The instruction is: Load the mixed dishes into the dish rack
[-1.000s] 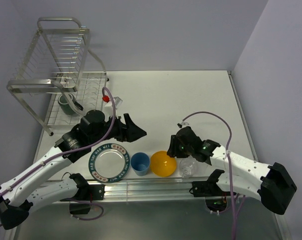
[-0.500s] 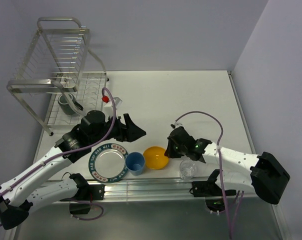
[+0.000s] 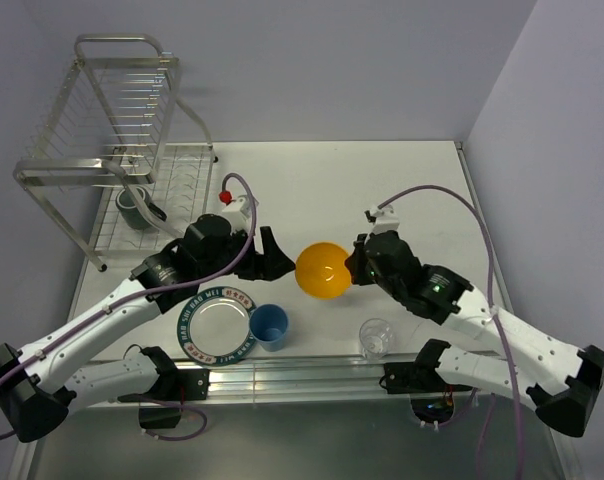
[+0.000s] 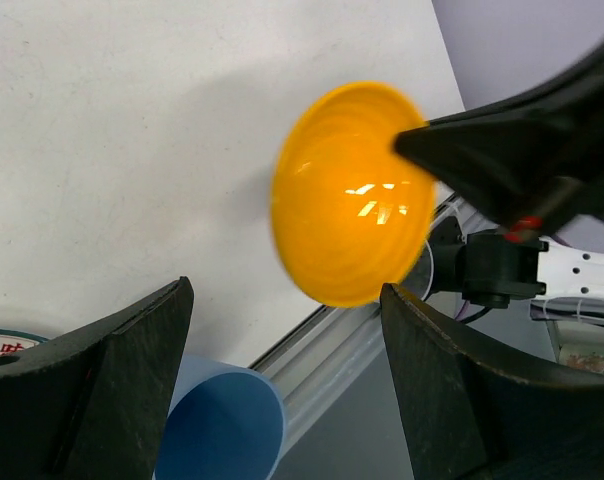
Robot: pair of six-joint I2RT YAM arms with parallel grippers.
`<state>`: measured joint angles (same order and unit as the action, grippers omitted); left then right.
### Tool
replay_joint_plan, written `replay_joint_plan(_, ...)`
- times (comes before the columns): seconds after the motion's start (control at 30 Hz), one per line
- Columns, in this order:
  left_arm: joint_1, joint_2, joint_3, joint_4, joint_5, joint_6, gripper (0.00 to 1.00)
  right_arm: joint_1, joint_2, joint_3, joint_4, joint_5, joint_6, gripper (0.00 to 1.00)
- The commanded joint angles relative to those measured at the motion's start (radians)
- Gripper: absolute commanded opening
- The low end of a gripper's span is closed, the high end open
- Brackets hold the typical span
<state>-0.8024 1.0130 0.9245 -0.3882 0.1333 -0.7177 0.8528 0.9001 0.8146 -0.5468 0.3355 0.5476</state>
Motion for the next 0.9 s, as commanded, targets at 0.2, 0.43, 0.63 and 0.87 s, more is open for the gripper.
replay_joint_plan(0.2, -0.004, 0.001, 0.027, 0.086, 0.107, 0.052, 0.81, 0.008, -0.081, 0.071, 0.073, -0.159, -0.071, 0.0)
replay_joint_plan(0.43, -0.004, -0.004, -0.013, 0.115, 0.167, 0.05, 0.77, 0.009, -0.101, 0.041, 0.176, -0.26, -0.057, 0.0)
replay_joint_plan(0.63, -0.006, 0.009, -0.021, 0.104, 0.166, 0.057, 0.62, 0.009, -0.141, 0.061, 0.2, -0.305, -0.049, 0.0)
replay_joint_plan(0.87, -0.006, -0.01, 0.008, 0.087, 0.123, 0.067, 0.0, 0.011, -0.171, 0.051, 0.202, -0.328, -0.035, 0.09)
